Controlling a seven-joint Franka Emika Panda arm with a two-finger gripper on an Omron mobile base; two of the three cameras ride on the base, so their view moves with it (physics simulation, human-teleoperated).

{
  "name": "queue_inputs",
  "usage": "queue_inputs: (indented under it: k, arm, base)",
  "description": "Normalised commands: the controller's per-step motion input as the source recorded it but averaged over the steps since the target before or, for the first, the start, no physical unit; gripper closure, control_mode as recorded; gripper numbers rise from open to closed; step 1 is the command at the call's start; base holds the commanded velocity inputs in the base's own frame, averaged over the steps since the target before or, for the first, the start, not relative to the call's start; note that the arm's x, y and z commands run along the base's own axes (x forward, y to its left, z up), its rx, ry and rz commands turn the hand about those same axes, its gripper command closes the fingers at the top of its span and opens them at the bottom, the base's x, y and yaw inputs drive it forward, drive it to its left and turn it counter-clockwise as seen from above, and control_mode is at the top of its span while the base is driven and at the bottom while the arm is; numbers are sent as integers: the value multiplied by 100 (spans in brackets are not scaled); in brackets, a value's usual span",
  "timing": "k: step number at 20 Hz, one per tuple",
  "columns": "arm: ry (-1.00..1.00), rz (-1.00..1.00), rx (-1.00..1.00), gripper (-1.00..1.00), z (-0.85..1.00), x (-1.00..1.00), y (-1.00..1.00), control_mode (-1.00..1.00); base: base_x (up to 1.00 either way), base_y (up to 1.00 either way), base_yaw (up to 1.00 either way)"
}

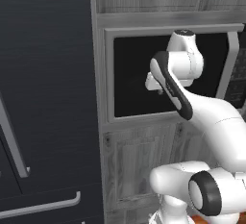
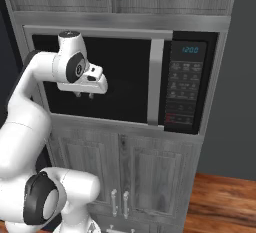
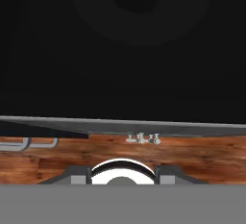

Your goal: Retrieve the reheated potato from the microwave, then place the potato, cheese, and condiment on the cutting board.

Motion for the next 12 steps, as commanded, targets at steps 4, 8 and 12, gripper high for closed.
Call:
queue_inputs:
  k: [4, 8, 12]
  arm:
    - [-7, 0, 0, -100, 0, -17, 0, -100]
    - [-22, 0, 0, -100, 0, -44, -6, -100]
    - [-22, 0, 1, -100, 2, -41, -17, -100]
  base:
    - [0, 0, 0]
    - [0, 0, 0]
    - [0, 0, 0]
